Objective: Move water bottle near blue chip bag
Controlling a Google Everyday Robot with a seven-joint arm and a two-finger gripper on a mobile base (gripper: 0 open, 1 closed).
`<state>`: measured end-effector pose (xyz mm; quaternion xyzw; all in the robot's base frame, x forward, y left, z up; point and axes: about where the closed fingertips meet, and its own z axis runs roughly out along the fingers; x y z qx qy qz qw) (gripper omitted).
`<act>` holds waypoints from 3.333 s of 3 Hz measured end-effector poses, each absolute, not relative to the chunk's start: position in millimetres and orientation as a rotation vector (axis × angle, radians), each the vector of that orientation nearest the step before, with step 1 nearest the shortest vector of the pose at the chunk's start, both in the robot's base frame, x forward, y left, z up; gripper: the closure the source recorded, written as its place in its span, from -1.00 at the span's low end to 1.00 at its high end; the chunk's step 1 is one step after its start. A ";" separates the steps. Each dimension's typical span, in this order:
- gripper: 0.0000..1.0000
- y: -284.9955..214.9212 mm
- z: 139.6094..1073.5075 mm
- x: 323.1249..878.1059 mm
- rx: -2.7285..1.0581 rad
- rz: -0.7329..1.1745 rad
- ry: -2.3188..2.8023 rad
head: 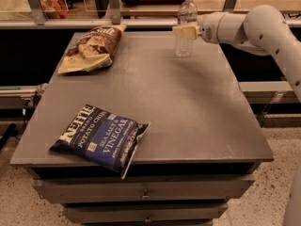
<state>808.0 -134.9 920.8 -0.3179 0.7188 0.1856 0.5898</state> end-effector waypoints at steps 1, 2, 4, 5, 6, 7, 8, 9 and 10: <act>0.32 -130.4 927.8 793.9 -0.737 0.503 1.666; 0.78 -121.1 942.0 766.9 -0.765 0.598 1.622; 1.00 -84.0 953.2 678.7 -0.888 0.805 1.572; 1.00 -58.7 945.8 643.7 -0.945 0.889 1.561; 1.00 -23.5 941.3 604.1 -1.010 0.992 1.505; 1.00 -5.3 945.0 584.6 -1.042 1.013 1.430; 1.00 9.5 946.2 570.8 -1.077 1.009 1.351; 1.00 23.4 937.5 561.7 -1.122 0.988 1.307; 1.00 33.5 927.9 555.9 -1.165 0.980 1.299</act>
Offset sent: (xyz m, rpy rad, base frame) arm -0.0838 0.0217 0.0454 0.1676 0.0090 0.2287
